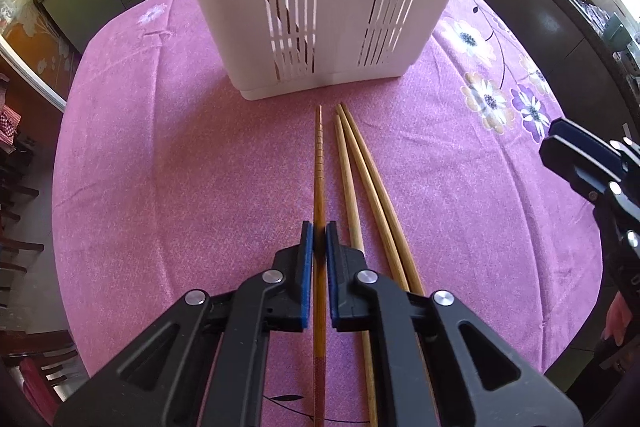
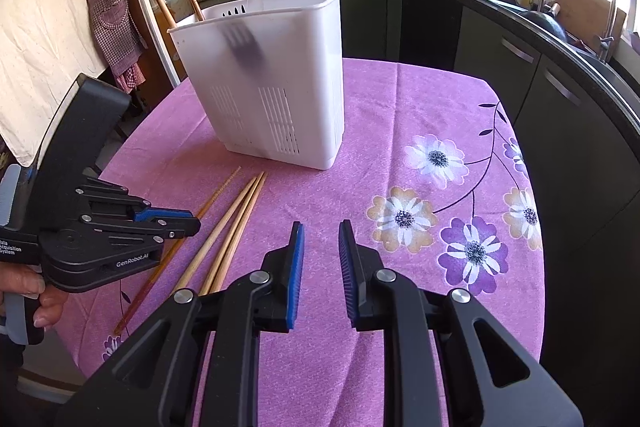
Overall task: Organize utensils
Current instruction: 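Grasp another wooden chopstick with the left gripper and lift it upright, then hold the chopstick up with the left gripper while the right gripper grasps another chopstick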
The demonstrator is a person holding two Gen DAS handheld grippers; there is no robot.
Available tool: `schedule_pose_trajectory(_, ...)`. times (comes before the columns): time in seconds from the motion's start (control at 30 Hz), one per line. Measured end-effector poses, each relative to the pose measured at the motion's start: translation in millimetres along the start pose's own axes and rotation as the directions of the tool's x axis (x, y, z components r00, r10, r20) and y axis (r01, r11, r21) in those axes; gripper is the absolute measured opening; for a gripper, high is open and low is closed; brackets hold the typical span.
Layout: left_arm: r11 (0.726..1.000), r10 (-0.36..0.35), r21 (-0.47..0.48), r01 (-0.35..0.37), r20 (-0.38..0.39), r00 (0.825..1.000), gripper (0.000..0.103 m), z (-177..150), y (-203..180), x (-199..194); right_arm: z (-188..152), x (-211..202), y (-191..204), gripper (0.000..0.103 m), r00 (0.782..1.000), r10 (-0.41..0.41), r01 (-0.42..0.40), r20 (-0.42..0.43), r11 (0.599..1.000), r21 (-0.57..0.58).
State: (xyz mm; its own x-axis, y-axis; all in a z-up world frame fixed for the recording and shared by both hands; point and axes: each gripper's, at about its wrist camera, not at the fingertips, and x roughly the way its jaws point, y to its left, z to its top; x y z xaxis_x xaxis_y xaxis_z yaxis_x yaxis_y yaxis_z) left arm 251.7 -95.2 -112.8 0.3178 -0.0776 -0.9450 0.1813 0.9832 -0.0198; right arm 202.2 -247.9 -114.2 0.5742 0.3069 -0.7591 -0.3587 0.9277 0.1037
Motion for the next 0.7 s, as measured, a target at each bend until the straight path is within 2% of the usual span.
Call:
schedule_pose_trajectory(0.07, 1.0, 0.0, -0.003, 0.0, 0.037, 0.999, 0.006, -2, 4, -16, 0, 0, 2, 0.024, 1.0, 0.0, 0.0, 0.001, 1.0, -0.003)
schedule_pose_trajectory(0.3, 1.0, 0.0, 0.003, -0.001, 0.165, 0.986, 0.006, -17, 15, -76, 3, 3, 11, 0.024, 0.999, 0.034, -0.034, -0.014, 0.999, -0.012)
schedule_pose_trajectory(0.5, 1.0, -0.006, 0.005, 0.005, 0.238, 0.971, 0.006, -40, 25, -113, 3, 26, 24, 0.024, 0.99, 0.104, -0.106, -0.096, 0.994, -0.021)
schedule_pose_trajectory(0.7, 1.0, 0.001, 0.012, -0.005, 0.289, 0.957, 0.006, -53, 25, -131, 3, 53, 41, 0.024, 0.976, 0.137, -0.144, -0.171, 0.989, -0.031)
